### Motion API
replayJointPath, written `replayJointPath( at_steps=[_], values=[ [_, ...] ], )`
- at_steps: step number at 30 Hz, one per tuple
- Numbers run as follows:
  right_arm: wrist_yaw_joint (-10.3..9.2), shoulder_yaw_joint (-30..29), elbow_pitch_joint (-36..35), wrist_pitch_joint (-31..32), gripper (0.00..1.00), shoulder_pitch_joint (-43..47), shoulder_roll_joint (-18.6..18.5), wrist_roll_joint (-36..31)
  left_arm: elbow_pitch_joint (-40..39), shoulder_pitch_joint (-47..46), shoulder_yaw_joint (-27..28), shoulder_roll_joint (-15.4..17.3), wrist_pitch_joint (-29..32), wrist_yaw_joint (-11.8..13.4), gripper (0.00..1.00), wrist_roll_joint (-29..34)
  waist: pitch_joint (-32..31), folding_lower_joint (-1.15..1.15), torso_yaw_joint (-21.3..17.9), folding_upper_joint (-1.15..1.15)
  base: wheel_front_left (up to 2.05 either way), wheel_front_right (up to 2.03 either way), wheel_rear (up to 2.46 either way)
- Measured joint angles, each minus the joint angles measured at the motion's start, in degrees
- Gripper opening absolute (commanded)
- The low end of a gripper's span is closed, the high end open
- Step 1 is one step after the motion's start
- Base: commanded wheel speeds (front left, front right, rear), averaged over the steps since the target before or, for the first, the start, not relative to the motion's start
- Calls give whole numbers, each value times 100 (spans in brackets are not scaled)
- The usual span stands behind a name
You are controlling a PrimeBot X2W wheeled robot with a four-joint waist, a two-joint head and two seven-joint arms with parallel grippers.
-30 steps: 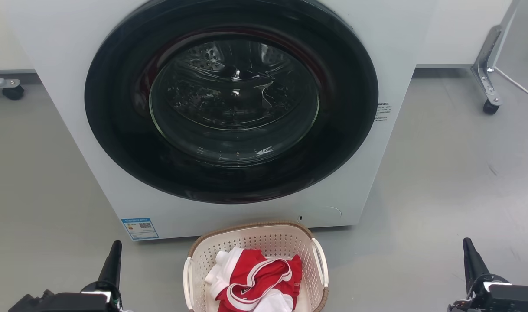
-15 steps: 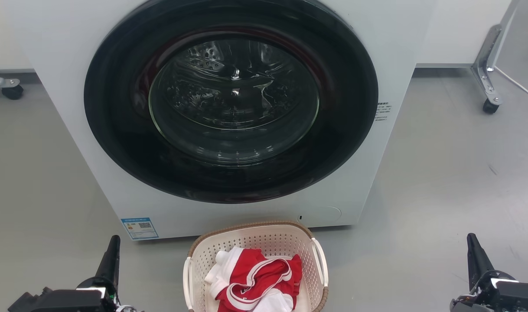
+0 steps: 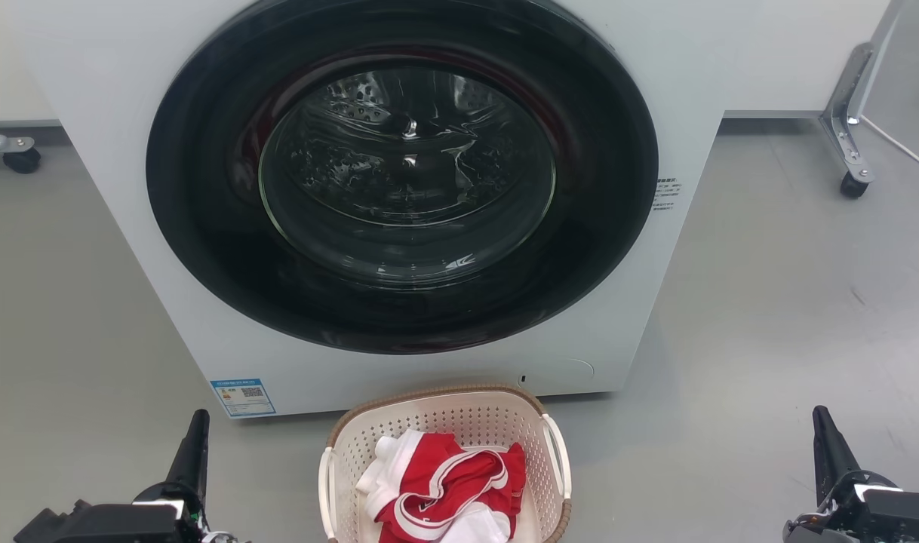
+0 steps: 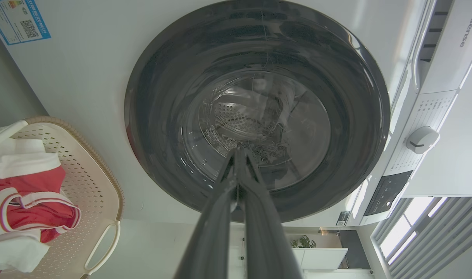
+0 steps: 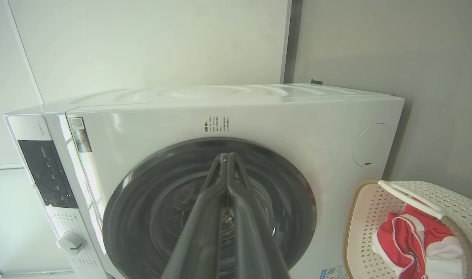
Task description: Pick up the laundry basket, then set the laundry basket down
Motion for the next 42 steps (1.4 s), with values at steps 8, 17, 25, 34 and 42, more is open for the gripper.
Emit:
replayJointPath(
  at_steps=[8, 17, 25, 34, 42],
  values=[
    [0, 1, 0, 0, 0, 0, 1, 0, 0, 0, 0, 0, 0, 0, 0, 0, 0, 0, 0, 0, 0, 0, 0],
    [0, 1, 1, -1, 0, 0, 1, 0, 1, 0, 0, -1, 0, 0, 0, 0, 0, 0, 0, 0, 0, 0, 0],
    [0, 1, 1, -1, 0, 0, 1, 0, 1, 0, 0, -1, 0, 0, 0, 0, 0, 0, 0, 0, 0, 0, 0],
    [0, 1, 1, -1, 0, 0, 1, 1, 2, 0, 0, -1, 0, 0, 0, 0, 0, 0, 0, 0, 0, 0, 0],
    [0, 1, 0, -1, 0, 0, 1, 7, 2, 0, 0, -1, 0, 0, 0, 0, 0, 0, 0, 0, 0, 0, 0]
  ],
)
